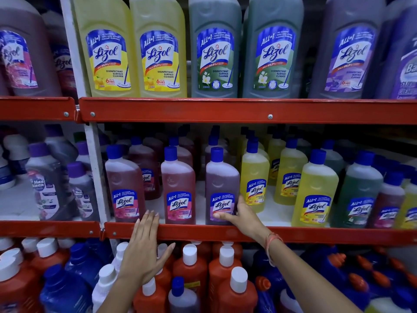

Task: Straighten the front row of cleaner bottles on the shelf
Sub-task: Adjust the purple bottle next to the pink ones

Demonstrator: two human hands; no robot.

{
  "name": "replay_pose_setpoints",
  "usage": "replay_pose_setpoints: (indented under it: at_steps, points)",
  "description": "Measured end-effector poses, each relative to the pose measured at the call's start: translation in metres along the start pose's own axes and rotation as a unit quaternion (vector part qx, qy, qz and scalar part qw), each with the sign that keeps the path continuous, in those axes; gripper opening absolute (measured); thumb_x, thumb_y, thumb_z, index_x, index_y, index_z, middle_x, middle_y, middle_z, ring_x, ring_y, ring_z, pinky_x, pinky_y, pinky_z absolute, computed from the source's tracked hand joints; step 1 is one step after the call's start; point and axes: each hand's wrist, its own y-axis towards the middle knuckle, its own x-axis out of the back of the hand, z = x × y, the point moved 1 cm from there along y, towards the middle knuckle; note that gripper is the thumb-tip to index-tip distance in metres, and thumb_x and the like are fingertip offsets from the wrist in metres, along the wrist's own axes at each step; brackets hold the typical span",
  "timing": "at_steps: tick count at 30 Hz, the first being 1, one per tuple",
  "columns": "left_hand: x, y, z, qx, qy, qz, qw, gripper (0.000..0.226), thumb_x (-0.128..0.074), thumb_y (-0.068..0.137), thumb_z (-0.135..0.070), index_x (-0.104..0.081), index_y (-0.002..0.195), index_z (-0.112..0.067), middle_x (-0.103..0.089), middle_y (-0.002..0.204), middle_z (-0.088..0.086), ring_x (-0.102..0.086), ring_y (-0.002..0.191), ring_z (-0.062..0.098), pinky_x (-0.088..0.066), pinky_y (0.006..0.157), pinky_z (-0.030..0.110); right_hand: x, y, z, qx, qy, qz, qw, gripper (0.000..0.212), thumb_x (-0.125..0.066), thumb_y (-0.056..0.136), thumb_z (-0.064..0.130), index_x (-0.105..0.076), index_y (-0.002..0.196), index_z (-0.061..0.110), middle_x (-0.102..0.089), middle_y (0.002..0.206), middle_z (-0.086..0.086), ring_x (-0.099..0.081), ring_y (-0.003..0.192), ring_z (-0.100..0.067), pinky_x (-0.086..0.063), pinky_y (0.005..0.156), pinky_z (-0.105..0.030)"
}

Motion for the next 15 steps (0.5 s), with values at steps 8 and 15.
replay_pose_setpoints:
  at_steps: [8,15]
  points:
    - [-0.001,0.000,-0.002,0.007,-0.002,-0.007,1.000,0.086,-0.035,0.085,-0.066,-0.026,0.145,-0.006,-0.033,0.152,0.012,-0.017,0.144,0.019,0.003,0.118,0.028,0.020,-0.010,-0.015,0.007,0.049,-0.058,0.997,0.059,-0.087,0.079,0.020,-0.055,0.127,0.008,-0.066,0.121,-0.007,-0.064,0.110,-0.021,-0.048,0.074,-0.009]
    - [-0.005,0.001,-0.004,0.023,-0.003,-0.006,1.000,0.089,-0.039,0.082,-0.067,-0.026,0.145,-0.006,-0.034,0.152,0.012,-0.018,0.144,0.019,0.003,0.118,0.028,0.067,-0.002,-0.036,-0.015,-0.001,-0.190,0.982,0.070,-0.084,0.083,0.028,-0.051,0.140,0.005,-0.057,0.141,-0.014,-0.057,0.125,-0.025,-0.048,0.097,-0.032]
